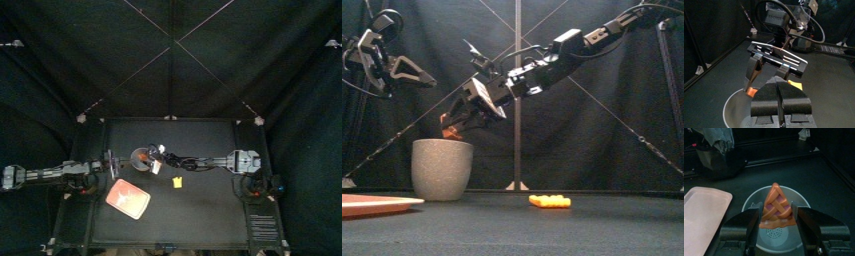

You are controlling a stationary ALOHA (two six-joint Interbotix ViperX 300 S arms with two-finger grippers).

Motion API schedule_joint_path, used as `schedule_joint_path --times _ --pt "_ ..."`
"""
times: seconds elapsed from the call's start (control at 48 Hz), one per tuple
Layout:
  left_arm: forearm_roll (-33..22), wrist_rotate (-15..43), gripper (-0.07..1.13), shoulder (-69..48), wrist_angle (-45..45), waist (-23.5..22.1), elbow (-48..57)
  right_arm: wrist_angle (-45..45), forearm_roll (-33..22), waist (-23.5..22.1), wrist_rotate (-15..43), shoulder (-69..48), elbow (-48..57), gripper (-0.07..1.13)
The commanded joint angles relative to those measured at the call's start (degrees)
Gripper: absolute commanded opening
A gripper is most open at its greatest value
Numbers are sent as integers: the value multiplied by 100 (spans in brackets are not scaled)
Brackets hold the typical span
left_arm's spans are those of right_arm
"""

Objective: Pick the pie then place it in the grey bowl
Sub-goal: Drop pie in the grey bowl and return to neutral

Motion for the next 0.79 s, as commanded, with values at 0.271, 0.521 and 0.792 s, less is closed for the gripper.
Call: schedule_joint_path --times 0.271,0.521,0.792 --pt "-18 -9 1 9 -26 18 -53 149 62 0 -18 -176 -149 95" --pt "-53 -18 1 9 -18 18 -26 -62 9 18 -35 -729 448 95" --pt "-158 -18 1 9 -26 -9 62 -562 53 255 -9 -1714 1687 95"
